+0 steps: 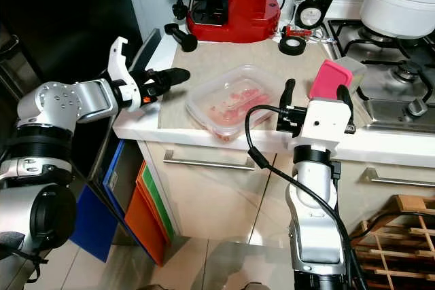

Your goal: Restocking fridge

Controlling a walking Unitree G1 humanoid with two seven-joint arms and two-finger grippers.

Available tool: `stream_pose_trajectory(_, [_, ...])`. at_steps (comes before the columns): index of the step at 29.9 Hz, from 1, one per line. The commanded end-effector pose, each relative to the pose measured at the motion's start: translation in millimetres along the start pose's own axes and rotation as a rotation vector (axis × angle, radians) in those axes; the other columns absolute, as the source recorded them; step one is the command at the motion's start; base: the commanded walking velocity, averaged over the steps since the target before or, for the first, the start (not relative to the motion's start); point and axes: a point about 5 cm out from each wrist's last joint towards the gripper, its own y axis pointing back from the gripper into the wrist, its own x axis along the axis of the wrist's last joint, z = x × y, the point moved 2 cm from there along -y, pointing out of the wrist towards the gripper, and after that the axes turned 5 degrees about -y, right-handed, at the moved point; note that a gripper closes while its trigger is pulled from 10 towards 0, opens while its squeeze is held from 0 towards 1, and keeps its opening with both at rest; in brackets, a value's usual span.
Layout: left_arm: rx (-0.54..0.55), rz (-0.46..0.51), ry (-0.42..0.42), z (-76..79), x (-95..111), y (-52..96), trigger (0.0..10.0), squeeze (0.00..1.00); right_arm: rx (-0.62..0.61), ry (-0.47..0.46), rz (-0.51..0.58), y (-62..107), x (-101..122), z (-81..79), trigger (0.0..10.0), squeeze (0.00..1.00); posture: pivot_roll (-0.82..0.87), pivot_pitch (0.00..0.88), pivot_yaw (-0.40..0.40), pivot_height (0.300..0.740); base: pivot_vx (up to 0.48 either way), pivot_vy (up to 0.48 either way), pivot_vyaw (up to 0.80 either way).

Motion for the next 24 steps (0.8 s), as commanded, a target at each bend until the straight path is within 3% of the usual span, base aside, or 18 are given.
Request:
stream_pose_trajectory(1, [-0.014, -0.010, -0.027, 6.6, 3, -4.1, 10.0, 0.00, -0.003, 0.001, -0.002, 0.7, 3, -0.1, 10.0, 0.00, -0.11, 0.000, 0.092, 0.740, 0.000, 0.000, 0.00])
stream_pose_trajectory(15, [-0.111, -0.044, -0.067, 33.0, 3, -17.4, 10.0, 0.00, -0.011, -0.001, -0.006, 3.9, 2, -0.6, 10.0, 0.00, -0.11, 0.000, 0.109, 0.740, 0.000, 0.000, 0.00])
stream_pose_trajectory(24, [-0.063, -0.123, -0.119, 25.6, -14, -21.6, 10.0, 0.00, -0.009, 0.002, -0.009, 4.4, 1, -0.4, 10.0, 0.00, -0.12, 0.000, 0.108, 0.740, 0.000, 0.000, 0.00])
